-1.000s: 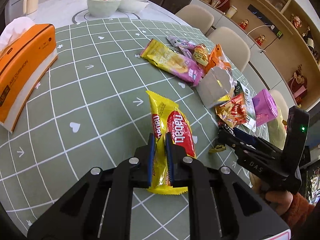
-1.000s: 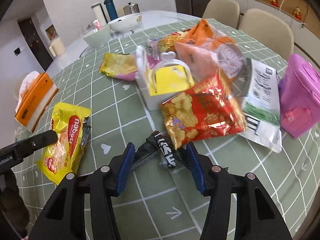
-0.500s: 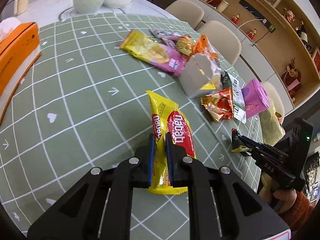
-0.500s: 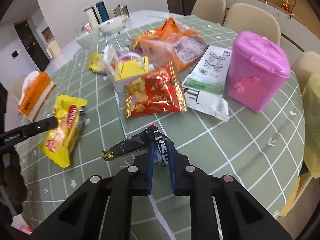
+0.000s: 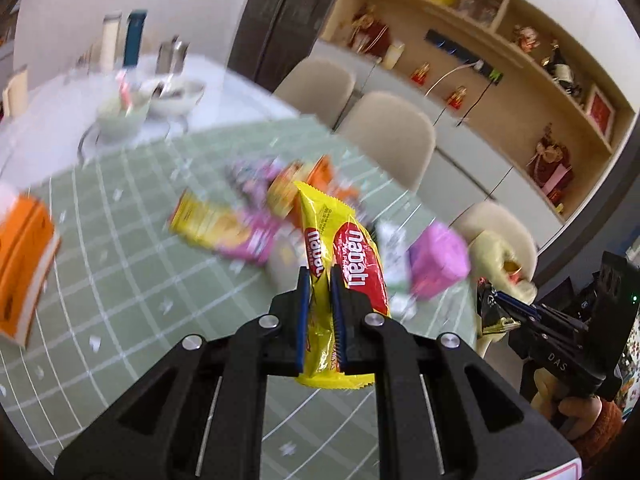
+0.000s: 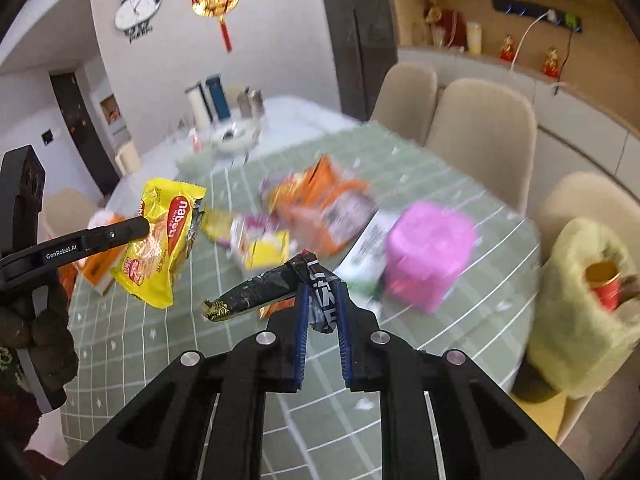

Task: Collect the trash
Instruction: 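Carry both wrappers over the bag and open both tools to drop them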

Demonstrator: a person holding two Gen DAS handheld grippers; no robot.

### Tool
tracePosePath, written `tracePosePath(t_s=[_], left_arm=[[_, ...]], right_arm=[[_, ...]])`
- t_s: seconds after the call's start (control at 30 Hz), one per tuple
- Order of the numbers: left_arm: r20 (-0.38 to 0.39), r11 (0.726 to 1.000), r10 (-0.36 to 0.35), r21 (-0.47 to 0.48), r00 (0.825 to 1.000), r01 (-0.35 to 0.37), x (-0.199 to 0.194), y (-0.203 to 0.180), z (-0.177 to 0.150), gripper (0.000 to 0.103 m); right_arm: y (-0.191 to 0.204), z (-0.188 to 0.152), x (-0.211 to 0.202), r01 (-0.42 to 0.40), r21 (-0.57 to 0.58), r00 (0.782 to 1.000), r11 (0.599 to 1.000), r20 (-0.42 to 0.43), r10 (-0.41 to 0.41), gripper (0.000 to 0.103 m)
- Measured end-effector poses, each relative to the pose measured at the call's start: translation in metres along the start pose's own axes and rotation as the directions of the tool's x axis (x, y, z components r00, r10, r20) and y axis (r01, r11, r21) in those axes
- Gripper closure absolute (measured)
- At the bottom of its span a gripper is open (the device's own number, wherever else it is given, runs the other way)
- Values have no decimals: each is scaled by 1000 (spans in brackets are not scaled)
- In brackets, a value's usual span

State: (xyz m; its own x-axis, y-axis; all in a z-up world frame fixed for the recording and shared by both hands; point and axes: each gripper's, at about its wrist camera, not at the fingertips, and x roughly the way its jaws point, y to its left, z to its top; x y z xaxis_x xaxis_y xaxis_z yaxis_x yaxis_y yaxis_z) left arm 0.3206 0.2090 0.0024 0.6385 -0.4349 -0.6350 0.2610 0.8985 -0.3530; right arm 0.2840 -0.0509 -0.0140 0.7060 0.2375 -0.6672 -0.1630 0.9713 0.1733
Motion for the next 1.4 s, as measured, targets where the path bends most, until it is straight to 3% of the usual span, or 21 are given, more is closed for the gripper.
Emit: tracePosePath(t_s=[0.17, 0.43, 0.77, 1.03, 1.4], left_arm=[[59, 998, -41, 45, 997, 38, -4, -52, 31, 93], [55, 984, -126, 131, 990, 118, 25, -150, 50, 93], [-8, 962, -205, 181, 979, 203, 82, -256, 39, 93], [-76, 951, -257, 159, 963, 266, 139, -328, 21, 93], [-169, 942, -261, 172, 951, 289, 197, -390, 4, 93]], right_arm=[[-31, 22, -39, 44, -2, 996, 999, 72, -43, 89], [-101, 38, -96, 135, 17, 976, 991, 169, -136, 89], [-209, 40, -138, 204, 80, 949, 976, 226, -217, 89], [-296, 34, -162, 244, 130, 934, 961, 235, -269, 89], [-371, 29, -176, 268, 162, 927, 950, 225, -300, 89]])
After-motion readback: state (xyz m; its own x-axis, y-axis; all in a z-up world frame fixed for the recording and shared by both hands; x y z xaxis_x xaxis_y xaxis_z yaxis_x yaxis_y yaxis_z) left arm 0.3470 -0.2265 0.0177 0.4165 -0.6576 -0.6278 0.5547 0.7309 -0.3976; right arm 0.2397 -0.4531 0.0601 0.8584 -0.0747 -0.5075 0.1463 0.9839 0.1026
